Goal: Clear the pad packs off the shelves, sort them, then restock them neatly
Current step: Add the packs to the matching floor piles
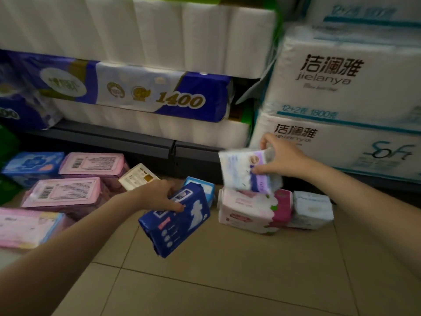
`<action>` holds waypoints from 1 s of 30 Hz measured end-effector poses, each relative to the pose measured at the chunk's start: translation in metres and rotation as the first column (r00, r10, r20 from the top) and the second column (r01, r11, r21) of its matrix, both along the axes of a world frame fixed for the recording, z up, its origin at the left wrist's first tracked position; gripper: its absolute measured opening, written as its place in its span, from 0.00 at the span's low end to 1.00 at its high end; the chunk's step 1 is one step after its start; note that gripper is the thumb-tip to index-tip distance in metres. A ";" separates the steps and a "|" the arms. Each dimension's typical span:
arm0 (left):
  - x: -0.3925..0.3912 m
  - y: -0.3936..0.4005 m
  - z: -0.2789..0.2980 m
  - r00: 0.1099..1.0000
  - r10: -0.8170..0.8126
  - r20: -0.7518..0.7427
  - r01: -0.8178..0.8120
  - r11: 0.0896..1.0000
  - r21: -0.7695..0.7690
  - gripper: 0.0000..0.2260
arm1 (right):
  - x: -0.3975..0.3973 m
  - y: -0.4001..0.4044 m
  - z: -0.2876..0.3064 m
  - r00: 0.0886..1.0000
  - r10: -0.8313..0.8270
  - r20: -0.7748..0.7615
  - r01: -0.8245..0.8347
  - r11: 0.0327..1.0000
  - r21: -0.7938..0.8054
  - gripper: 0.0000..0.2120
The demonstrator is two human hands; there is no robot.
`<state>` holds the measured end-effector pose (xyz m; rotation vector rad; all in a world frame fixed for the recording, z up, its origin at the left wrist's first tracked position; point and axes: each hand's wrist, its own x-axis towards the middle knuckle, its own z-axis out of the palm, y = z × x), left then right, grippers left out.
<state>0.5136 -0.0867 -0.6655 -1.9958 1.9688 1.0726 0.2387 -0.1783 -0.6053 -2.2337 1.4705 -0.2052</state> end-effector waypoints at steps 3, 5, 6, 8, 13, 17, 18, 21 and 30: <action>0.000 -0.004 0.007 1.000 -0.012 -0.026 0.010 0.998 -0.063 0.13 | -0.007 -0.004 0.011 0.975 -0.105 0.197 0.088 0.992 0.094 0.22; 0.002 -0.010 0.016 0.999 -0.007 -0.049 0.001 0.993 -0.122 0.14 | -0.016 -0.005 0.017 0.951 -0.143 0.274 0.102 0.982 0.158 0.21; 0.001 -0.013 0.022 0.998 -0.009 -0.063 0.000 0.990 -0.140 0.17 | -0.023 -0.006 0.019 0.944 -0.157 0.291 0.106 0.977 0.186 0.20; -0.003 -0.021 0.033 0.997 -0.014 -0.079 0.000 0.986 -0.164 0.23 | -0.040 -0.007 0.020 0.925 -0.195 0.326 0.113 0.961 0.254 0.19; -0.034 -0.044 0.047 0.995 -0.085 -0.061 0.072 0.978 -0.198 0.15 | -0.089 0.003 0.016 0.845 -0.349 0.406 0.135 0.873 0.469 0.15; -0.070 -0.063 0.055 0.989 -0.147 -0.014 0.141 0.970 -0.198 0.13 | -0.128 0.005 0.014 0.870 -0.331 0.366 0.121 0.862 0.493 0.17; -0.080 -0.067 0.057 0.986 -0.167 -0.012 0.161 0.967 -0.197 0.13 | -0.138 0.005 0.013 0.878 -0.326 0.351 0.118 0.857 0.502 0.19; -0.112 -0.079 0.062 0.971 -0.239 0.012 0.236 0.948 -0.213 0.13 | -0.169 0.013 0.013 0.844 -0.367 0.392 0.117 0.838 0.532 0.27; -0.188 -0.094 0.050 0.941 -0.337 0.037 0.337 0.923 -0.183 0.19 | -0.210 0.029 -0.083 0.778 -0.615 0.130 0.514 0.741 0.432 0.37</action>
